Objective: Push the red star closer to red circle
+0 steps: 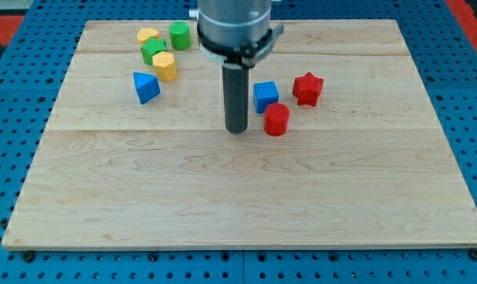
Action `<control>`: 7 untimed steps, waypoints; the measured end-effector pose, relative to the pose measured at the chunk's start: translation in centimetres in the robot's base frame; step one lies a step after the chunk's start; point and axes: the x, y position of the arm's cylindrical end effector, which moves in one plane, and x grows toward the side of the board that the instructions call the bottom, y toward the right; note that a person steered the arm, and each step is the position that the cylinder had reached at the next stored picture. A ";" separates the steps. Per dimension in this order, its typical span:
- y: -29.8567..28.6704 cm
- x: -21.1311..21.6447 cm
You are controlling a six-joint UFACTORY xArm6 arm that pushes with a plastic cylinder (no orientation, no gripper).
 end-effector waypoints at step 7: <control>18.0 -9.0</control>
